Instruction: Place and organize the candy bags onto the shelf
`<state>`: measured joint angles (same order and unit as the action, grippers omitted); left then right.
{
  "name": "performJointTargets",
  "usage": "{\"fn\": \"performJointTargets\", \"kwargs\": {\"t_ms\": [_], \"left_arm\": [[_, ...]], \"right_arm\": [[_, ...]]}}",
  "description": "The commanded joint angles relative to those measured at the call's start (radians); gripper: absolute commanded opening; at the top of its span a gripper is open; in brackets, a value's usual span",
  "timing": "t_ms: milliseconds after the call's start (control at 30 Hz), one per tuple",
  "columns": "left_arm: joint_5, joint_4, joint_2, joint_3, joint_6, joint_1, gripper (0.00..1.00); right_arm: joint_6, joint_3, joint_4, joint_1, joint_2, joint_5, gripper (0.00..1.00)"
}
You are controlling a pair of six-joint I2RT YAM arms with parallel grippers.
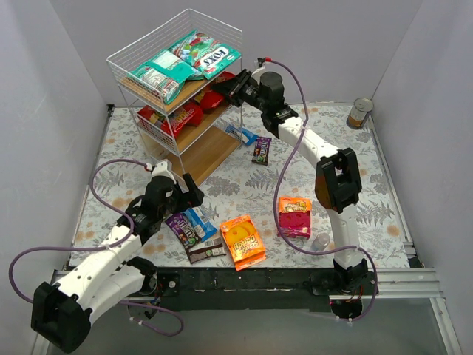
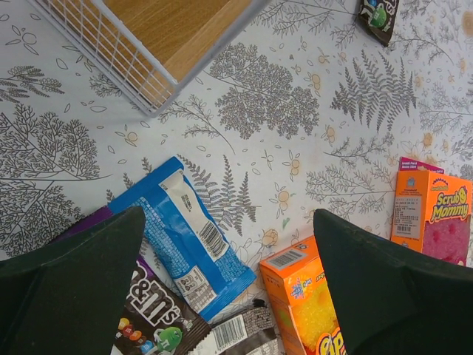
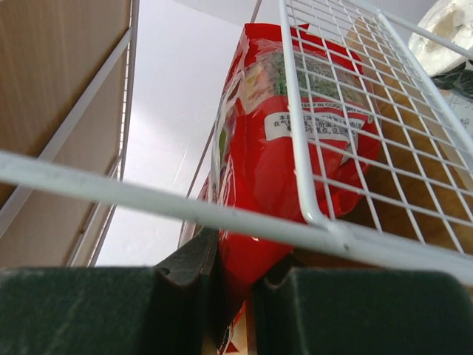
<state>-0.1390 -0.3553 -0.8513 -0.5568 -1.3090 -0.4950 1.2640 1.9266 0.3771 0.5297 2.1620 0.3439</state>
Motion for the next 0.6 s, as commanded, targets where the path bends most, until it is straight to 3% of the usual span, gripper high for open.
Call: {"fn": "performJointTargets", "kwargs": {"t_ms": [0,200,400,567], "left_arm": [[-0.031,-0.011,0.041,-0.023,0.001,-0.002,0.98],[-0.039,-0.02,0.046,-0.025,-0.003,-0.004,0.98],[-0.039,-0.02,0.049,-0.023,-0.004,-0.004,0.98],[-0.039,-0.019,0.047,-0.023,-0.007,-0.002,0.98]], "right_arm": [[-0.035,0.135,0.014,0.021,0.035,-0.063,0.01],[-0.035,0.163,0.011,0.029,0.079,-0.083,0.02],[-0.06,0.109,0.026,0.032,0.041,-0.082,0.32],[-0.113,-0.006,0.028,0.03,-0.059,-0.089,0.43]]}}
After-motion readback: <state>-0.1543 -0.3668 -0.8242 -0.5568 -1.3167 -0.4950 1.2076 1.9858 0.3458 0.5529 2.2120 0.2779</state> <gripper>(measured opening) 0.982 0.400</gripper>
